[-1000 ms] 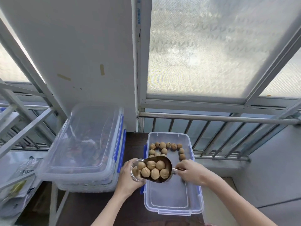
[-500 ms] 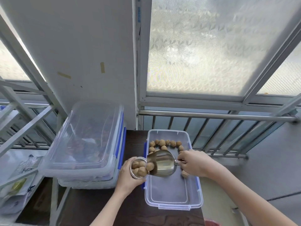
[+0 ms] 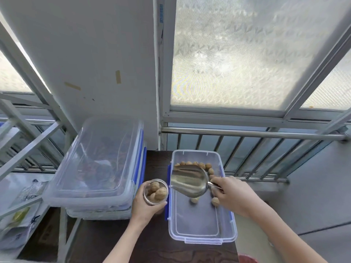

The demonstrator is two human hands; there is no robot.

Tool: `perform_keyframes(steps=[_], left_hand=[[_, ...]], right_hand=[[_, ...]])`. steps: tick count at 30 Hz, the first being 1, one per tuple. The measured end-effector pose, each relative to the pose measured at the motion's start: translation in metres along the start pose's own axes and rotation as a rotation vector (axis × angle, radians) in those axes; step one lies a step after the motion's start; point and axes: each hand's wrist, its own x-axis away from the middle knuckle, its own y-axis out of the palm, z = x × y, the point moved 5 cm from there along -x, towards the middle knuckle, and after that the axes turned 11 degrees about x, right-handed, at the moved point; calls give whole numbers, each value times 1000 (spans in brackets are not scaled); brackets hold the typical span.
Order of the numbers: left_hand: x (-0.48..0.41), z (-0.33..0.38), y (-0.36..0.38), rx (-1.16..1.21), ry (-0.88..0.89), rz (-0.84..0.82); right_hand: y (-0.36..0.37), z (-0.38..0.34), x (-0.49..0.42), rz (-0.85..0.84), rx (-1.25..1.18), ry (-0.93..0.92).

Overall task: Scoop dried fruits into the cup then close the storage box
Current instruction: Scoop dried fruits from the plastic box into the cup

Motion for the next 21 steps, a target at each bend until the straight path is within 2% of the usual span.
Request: perform_keyframes(steps=[4, 8, 10, 14, 21], left_hand=[[3, -2, -4, 20, 12, 72], [6, -2, 1, -1, 23, 91], [5, -4, 0, 14, 13, 107], [2, -10, 6, -15, -6, 63], [0, -27, 10, -77, -59, 46]], right_hand=[[63, 35, -5, -228, -149, 271], [133, 42, -10, -501, -161, 412], [155, 33, -12, -587, -206, 424], [185, 10, -29, -558, -435, 501], [243, -3, -94, -350, -811, 593]])
